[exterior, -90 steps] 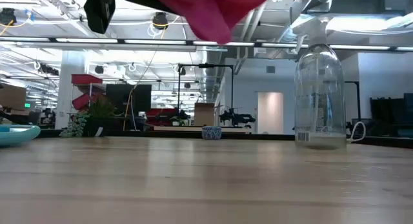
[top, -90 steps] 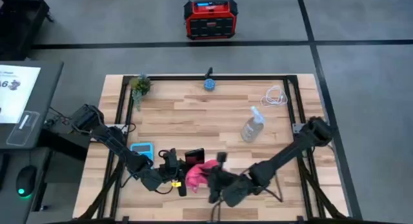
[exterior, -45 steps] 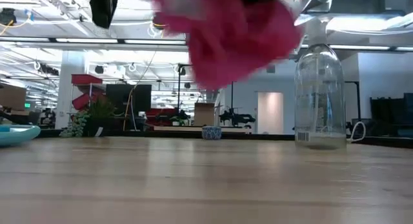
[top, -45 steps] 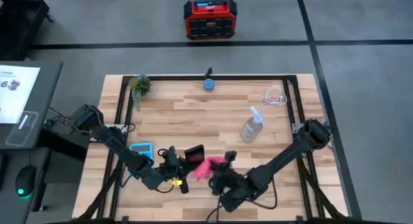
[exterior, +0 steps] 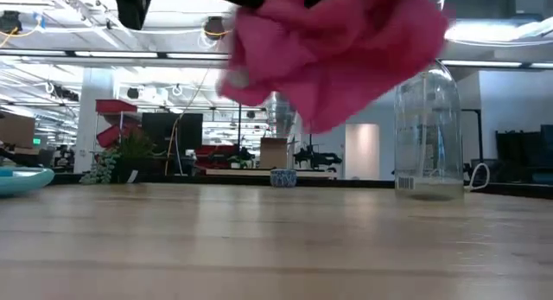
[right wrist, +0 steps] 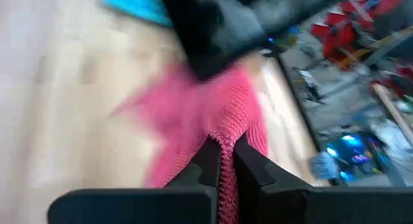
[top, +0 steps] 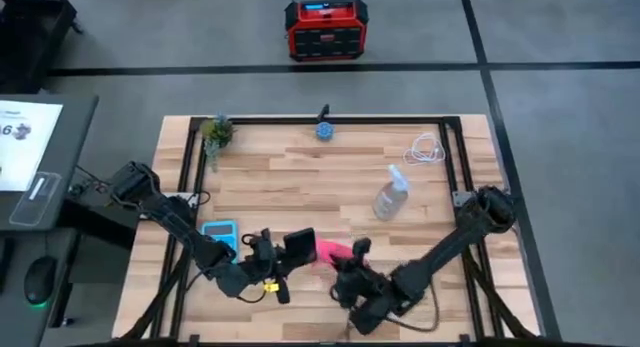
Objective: Apply microfiber cloth
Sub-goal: Wipe the front of the black cellphone using pink microfiber cloth
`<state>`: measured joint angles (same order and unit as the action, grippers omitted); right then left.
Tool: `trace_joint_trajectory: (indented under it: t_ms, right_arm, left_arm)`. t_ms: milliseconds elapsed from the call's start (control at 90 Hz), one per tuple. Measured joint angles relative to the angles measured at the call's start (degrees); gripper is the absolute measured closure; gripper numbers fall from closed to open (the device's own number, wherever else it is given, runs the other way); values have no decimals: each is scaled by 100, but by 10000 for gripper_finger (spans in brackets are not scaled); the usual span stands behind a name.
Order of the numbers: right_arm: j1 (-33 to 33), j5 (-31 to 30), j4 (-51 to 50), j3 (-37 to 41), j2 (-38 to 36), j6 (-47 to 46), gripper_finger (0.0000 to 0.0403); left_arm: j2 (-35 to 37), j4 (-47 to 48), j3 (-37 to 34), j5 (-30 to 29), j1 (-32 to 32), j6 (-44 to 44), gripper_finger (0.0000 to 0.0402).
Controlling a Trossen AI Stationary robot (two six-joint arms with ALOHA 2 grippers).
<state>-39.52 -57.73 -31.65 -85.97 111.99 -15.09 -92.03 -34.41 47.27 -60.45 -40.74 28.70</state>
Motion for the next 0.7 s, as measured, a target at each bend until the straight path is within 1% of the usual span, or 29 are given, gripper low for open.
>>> trace_joint_trajectory:
  t_ms: [78,167,311,389,456,544,700]
  right_arm:
    - [-123,187,263,0,-18,87,402]
    - [-100,397,906,0,-27,386,402]
    - [177,389,1942,-2,-9,829,402]
    - [399,408,2262,-9,-10,884,402]
    - [562,527,2234,-9,-10,776,402]
    - [654,469,1969,-11,-10,387,402]
    - [633,-293,1006,-17,-49,-635,402]
  left_arm:
    - [-4,-3,-2,-7,49,-44,397]
    - [-12,-4,-2,-61,120,-56,397]
    - [-171,-311,-9,-118,223,-198,397]
    - [-307,-645,-7,-131,235,-393,397]
    - [-413,-911,-9,-197,235,-632,397]
    - [-479,-1156,2,-198,228,-902,397]
    - [-476,-1126,88,-279,179,-1098,397]
